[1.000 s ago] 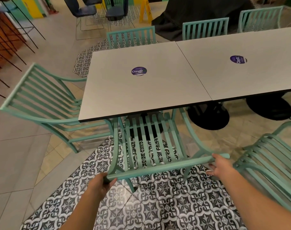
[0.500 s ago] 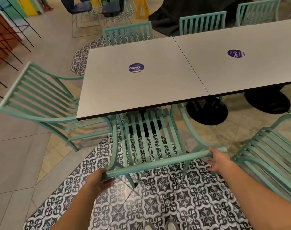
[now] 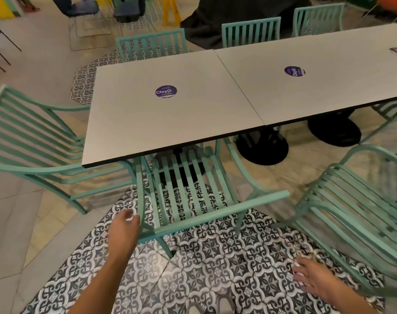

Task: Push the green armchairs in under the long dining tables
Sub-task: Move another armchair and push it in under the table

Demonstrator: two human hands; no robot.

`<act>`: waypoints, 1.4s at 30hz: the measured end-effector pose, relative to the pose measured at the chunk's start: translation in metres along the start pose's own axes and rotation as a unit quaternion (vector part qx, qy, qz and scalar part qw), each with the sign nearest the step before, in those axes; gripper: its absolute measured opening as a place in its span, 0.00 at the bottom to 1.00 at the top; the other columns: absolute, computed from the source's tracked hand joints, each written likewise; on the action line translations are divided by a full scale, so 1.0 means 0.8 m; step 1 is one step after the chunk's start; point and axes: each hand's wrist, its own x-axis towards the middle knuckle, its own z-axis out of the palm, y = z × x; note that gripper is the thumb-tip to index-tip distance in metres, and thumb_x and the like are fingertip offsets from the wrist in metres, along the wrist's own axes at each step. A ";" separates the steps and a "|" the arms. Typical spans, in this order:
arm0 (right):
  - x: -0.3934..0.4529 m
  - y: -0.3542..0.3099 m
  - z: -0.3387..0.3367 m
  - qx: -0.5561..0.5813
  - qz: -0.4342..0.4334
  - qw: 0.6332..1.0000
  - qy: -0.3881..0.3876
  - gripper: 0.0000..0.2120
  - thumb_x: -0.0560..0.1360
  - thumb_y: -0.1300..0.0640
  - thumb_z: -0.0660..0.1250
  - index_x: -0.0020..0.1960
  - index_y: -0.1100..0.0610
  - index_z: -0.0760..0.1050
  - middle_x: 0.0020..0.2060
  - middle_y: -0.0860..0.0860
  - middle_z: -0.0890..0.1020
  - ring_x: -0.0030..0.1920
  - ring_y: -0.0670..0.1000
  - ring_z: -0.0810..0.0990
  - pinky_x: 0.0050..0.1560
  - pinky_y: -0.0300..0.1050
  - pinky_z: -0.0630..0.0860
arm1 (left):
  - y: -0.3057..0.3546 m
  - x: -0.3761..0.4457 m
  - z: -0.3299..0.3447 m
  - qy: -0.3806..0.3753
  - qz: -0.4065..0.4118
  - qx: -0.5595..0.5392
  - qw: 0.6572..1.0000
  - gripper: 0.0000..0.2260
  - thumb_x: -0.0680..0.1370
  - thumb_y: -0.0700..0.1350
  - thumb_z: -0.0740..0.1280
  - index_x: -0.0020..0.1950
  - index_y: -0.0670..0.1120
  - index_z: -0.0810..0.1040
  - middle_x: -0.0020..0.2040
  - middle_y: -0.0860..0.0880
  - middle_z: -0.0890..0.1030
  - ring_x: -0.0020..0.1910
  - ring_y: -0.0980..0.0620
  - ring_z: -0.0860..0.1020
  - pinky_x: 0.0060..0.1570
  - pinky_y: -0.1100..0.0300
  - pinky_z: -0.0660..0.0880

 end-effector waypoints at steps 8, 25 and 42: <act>-0.038 0.109 -0.144 0.173 0.071 0.976 0.111 0.19 0.83 0.52 0.55 0.68 0.62 0.68 0.50 0.60 0.76 0.52 0.60 0.75 0.46 0.52 0.69 | 0.146 -0.071 0.093 -0.043 0.109 -0.100 0.988 0.13 0.81 0.43 0.63 0.63 0.42 0.77 0.58 0.47 0.80 0.51 0.50 0.78 0.56 0.51 0.76; -0.056 0.196 -0.534 -0.068 -0.172 0.889 0.418 0.22 0.78 0.53 0.63 0.71 0.56 0.67 0.54 0.58 0.79 0.48 0.58 0.80 0.46 0.45 0.75 | 0.446 -0.450 0.418 -0.283 0.498 0.246 0.782 0.20 0.80 0.53 0.62 0.70 0.48 0.73 0.68 0.46 0.75 0.65 0.47 0.74 0.65 0.55 0.67; 0.020 0.048 -0.846 -0.481 -0.276 0.756 0.348 0.33 0.75 0.60 0.61 0.77 0.47 0.54 0.75 0.50 0.61 0.75 0.53 0.57 0.74 0.54 0.58 | 0.676 -0.733 0.706 -0.384 0.599 0.251 0.656 0.17 0.80 0.53 0.59 0.65 0.45 0.73 0.61 0.47 0.77 0.58 0.47 0.76 0.56 0.52 0.73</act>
